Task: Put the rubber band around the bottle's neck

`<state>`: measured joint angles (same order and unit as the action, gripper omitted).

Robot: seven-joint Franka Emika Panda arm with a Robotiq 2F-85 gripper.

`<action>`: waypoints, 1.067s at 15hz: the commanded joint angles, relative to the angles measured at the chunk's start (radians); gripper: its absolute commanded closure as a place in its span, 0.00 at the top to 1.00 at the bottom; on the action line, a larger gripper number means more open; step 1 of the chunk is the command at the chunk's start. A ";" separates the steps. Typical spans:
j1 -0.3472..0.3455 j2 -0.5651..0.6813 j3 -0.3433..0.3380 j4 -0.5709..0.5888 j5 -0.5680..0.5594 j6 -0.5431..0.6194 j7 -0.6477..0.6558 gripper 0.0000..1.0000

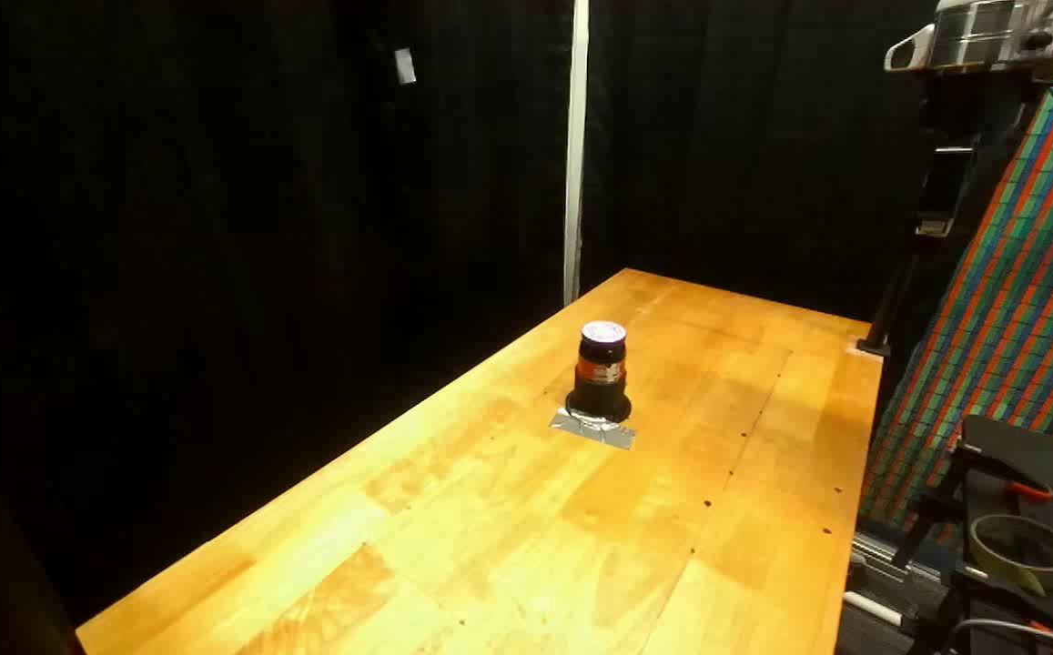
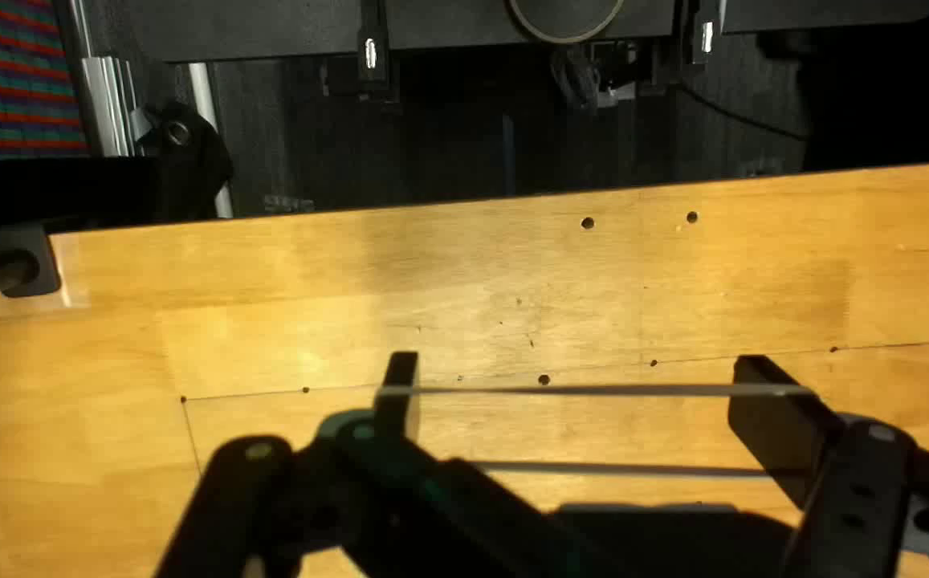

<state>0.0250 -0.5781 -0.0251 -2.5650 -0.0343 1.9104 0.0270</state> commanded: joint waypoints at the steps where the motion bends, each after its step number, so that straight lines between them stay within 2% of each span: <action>1: -0.012 0.000 0.011 0.002 0.006 -0.002 -0.005 1.00; 7: -0.010 0.023 0.011 0.010 -0.002 0.020 -0.018 1.00; 9: 0.004 0.093 0.000 0.036 0.005 0.091 -0.065 1.00; 13: 0.028 0.332 -0.010 0.150 0.021 0.298 -0.182 1.00; 16: 0.055 0.513 -0.005 0.274 0.097 0.392 -0.271 1.00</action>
<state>0.0490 -0.2619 -0.0254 -2.4515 -0.0109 2.2512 -0.1487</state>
